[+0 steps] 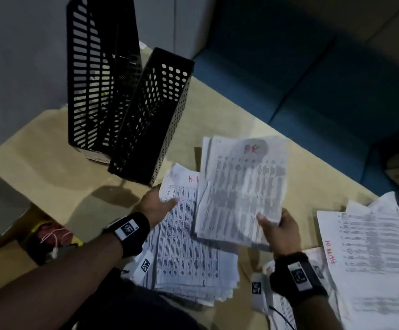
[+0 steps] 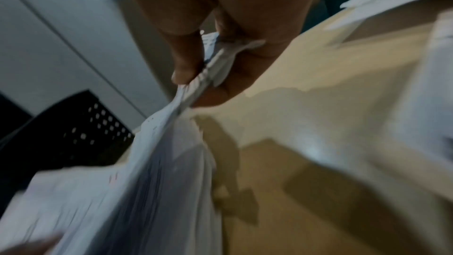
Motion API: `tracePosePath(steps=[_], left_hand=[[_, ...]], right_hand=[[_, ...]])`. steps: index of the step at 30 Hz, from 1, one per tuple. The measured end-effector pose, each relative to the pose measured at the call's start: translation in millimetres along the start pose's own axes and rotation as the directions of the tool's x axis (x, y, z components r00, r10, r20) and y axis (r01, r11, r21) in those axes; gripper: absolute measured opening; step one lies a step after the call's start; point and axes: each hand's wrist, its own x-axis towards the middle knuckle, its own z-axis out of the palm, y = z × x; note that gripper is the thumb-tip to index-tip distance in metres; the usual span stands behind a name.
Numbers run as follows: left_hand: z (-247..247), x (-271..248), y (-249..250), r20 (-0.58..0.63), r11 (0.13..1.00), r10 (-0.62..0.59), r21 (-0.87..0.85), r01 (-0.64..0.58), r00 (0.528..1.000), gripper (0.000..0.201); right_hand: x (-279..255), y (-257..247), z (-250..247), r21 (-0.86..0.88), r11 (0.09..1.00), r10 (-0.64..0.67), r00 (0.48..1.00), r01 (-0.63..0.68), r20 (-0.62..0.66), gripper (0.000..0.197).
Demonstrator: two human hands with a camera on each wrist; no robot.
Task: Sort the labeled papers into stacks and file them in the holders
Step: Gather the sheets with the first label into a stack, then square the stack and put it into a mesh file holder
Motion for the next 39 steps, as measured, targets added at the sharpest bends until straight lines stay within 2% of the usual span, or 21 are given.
tracePosePath(steps=[3,5,6,8,9,11,12,13,14,17,20,21,22,25,28,30,32,33,35,37,39], left_hand=[[8.1,6.8,9.0,0.008,0.999,0.042,-0.002,-0.042,0.999,0.056],[11.5,6.5,19.4,0.019,0.999,0.004,-0.049,-0.003,1.000,0.072],[13.5,4.1,25.0,0.025,0.999,0.009,-0.049,-0.008,1.000,0.069],[17.8,1.3,30.5,0.034,0.998,0.057,0.020,-0.058,0.998,0.044],[19.4,1.4,30.8,0.028,0.994,0.068,0.079,-0.070,0.997,0.041],[20.5,-1.1,32.0,0.059,0.983,0.069,0.168,-0.078,0.996,0.046],[20.7,-2.6,30.7,0.086,0.978,0.066,0.191,-0.081,0.994,0.048],[20.9,-6.2,31.0,0.110,0.973,0.067,0.212,-0.089,0.992,0.049],[21.0,-8.3,29.2,0.134,0.969,0.069,0.227,-0.099,0.988,0.050],[21.4,-16.9,24.5,0.217,0.962,0.072,0.244,-0.125,0.973,0.049],[20.9,-18.2,21.4,0.255,0.960,0.089,0.236,-0.151,0.963,0.043],[20.7,-20.3,23.1,0.268,0.960,0.096,0.229,-0.160,0.959,0.041],[20.4,-22.0,24.7,0.273,0.963,0.101,0.216,-0.164,0.957,0.038],[23.4,-25.7,22.4,0.234,0.973,0.117,0.165,-0.159,0.965,0.040],[31.3,-26.4,16.8,0.213,0.966,0.127,0.193,-0.169,0.969,0.051],[34.2,-26.7,16.3,0.214,0.963,0.104,0.222,-0.152,0.971,0.038],[33.7,-25.6,15.6,0.221,0.987,0.082,0.118,-0.110,0.972,0.033],[32.4,-25.2,16.7,0.225,0.995,0.068,0.053,-0.082,0.972,0.034],[29.2,-24.4,16.5,0.223,0.998,0.048,-0.056,-0.037,0.974,0.037],[29.4,-24.1,14.3,0.228,0.990,0.030,-0.140,0.002,0.973,0.041],[32.8,-23.3,12.9,0.218,0.978,0.009,-0.204,0.037,0.976,0.043]], right_hand=[[-19.7,22.2,19.9,-0.207,0.976,-0.032,0.982,0.072,0.189,0.043],[-28.7,27.1,29.7,-0.329,0.939,-0.002,0.961,0.097,0.278,0.055],[-32.0,27.0,33.1,-0.378,0.919,0.020,0.946,0.110,0.323,0.059],[-32.5,24.7,35.2,-0.446,0.879,0.016,0.925,0.168,0.380,0.068],[-31.6,21.6,34.7,-0.460,0.867,-0.023,0.938,0.191,0.346,0.077],[-24.9,11.2,31.0,-0.433,0.884,-0.132,0.982,0.177,0.133,0.091],[-19.1,3.9,29.3,-0.414,0.886,-0.216,0.976,0.207,0.026,0.090],[-12.3,-4.5,29.5,-0.424,0.870,-0.291,0.956,0.252,-0.028,0.087],[-6.1,-15.2,31.4,-0.452,0.847,-0.327,0.944,0.280,-0.028,0.084],[9.8,-37.7,47.2,-0.591,0.743,-0.284,0.948,0.314,0.145,0.080],[13.9,-42.3,71.2,-0.703,0.517,-0.279,0.873,0.488,0.401,0.077],[13.2,-41.0,78.8,-0.702,0.474,-0.273,0.846,0.532,0.458,0.078],[11.5,-40.2,85.5,-0.689,0.473,-0.261,0.834,0.549,0.486,0.080],[7.5,-35.8,99.7,-0.645,0.569,-0.215,0.850,0.509,0.481,0.080],[5.4,-34.8,93.2,-0.551,0.694,-0.231,0.868,0.463,0.439,0.069],[5.5,-26.7,76.8,-0.493,0.784,-0.262,0.922,0.376,0.287,0.061],[12.4,-5.5,58.5,-0.492,0.826,-0.274,0.959,0.276,0.079,0.059],[14.4,3.5,50.2,-0.462,0.855,-0.257,0.966,0.236,0.019,0.060],[10.9,15.9,40.7,-0.277,0.942,-0.189,0.982,0.188,0.022,0.056],[-0.6,18.0,40.5,-0.162,0.978,-0.117,0.988,0.133,0.104,0.042],[-10.1,23.9,47.1,-0.098,0.995,-0.015,0.993,0.026,0.114,0.048]])
